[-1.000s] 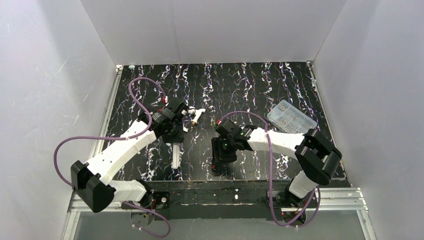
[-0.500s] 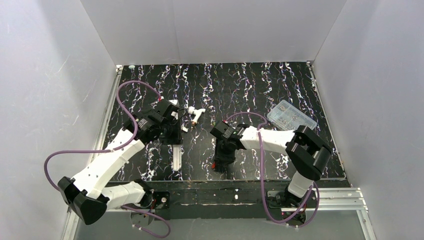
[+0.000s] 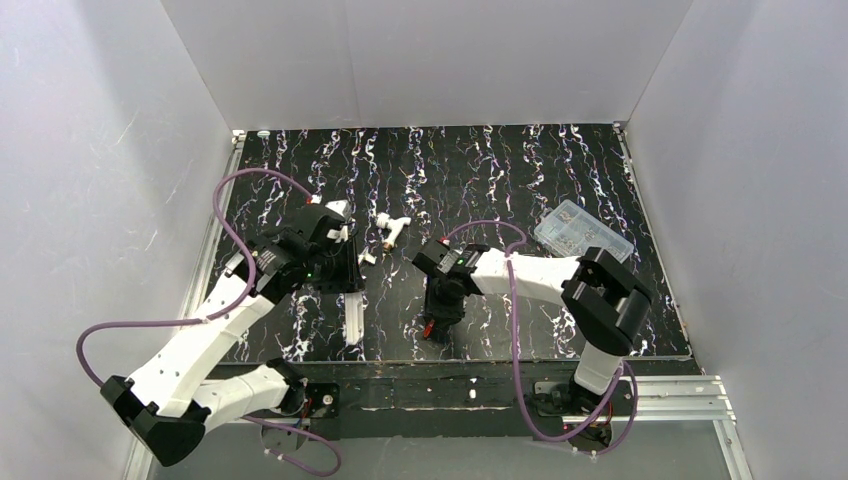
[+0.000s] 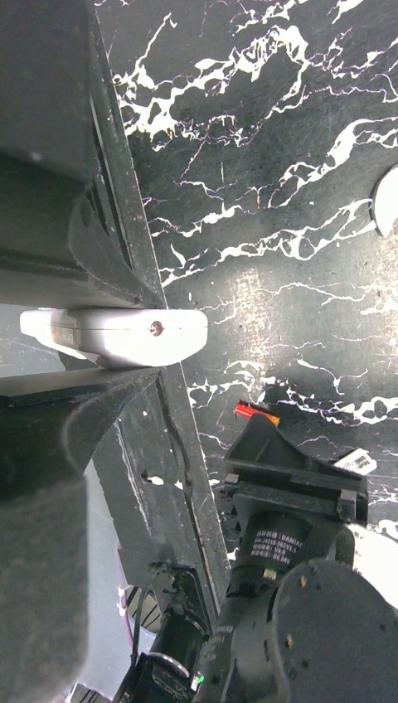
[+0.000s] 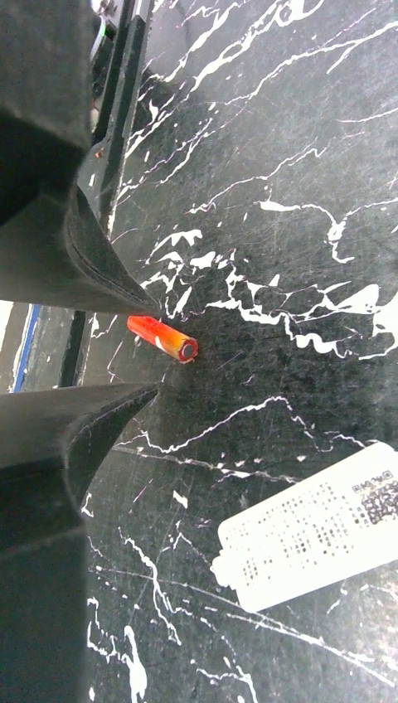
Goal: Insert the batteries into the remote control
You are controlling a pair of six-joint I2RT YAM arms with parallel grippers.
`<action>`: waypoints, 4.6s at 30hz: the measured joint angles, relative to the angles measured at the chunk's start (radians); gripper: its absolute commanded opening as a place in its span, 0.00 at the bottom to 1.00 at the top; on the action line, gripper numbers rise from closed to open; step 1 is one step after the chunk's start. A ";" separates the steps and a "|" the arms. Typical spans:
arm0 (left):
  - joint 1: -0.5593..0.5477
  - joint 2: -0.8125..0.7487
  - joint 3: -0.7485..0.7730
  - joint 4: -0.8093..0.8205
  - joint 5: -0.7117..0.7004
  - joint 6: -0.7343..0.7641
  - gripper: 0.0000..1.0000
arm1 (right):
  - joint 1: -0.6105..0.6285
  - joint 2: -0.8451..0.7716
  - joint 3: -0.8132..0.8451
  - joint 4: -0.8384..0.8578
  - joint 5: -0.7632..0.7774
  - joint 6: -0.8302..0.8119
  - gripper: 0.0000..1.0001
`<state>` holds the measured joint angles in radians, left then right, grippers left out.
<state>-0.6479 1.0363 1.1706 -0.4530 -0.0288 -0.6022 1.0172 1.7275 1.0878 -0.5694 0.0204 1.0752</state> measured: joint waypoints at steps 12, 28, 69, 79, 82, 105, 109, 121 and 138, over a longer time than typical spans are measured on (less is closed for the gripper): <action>0.005 -0.093 0.000 -0.007 0.015 0.017 0.00 | 0.023 0.080 0.081 -0.033 -0.003 0.019 0.37; 0.005 -0.171 0.000 -0.055 0.045 0.027 0.00 | 0.066 0.129 0.130 -0.114 0.006 0.044 0.28; 0.011 -0.091 -0.775 1.521 0.017 -0.468 0.00 | 0.024 -0.595 0.280 -0.173 0.011 -1.031 0.01; 0.011 0.066 -0.776 1.853 0.067 -0.597 0.00 | -0.005 -0.439 0.503 -0.424 -0.100 -1.186 0.01; 0.011 0.046 -0.776 1.874 0.080 -0.626 0.00 | -0.044 -0.356 0.605 -0.509 -0.133 -1.185 0.01; 0.011 -0.043 -0.776 1.866 0.196 -0.656 0.00 | -0.094 -0.112 0.840 -0.697 -0.243 -1.096 0.01; 0.011 -0.043 -0.776 1.865 0.201 -0.656 0.00 | -0.094 -0.098 0.840 -0.698 -0.241 -1.089 0.01; 0.011 -0.043 -0.776 1.857 0.206 -0.651 0.00 | -0.099 -0.091 0.832 -0.721 -0.226 -1.046 0.01; 0.011 -0.043 -0.776 1.849 0.225 -0.644 0.00 | -0.100 -0.054 0.800 -0.737 -0.233 -1.022 0.01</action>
<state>-0.6369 0.9936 0.3946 1.3964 0.1967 -1.2457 0.9173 1.6733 1.8877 -1.3060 -0.2123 0.0528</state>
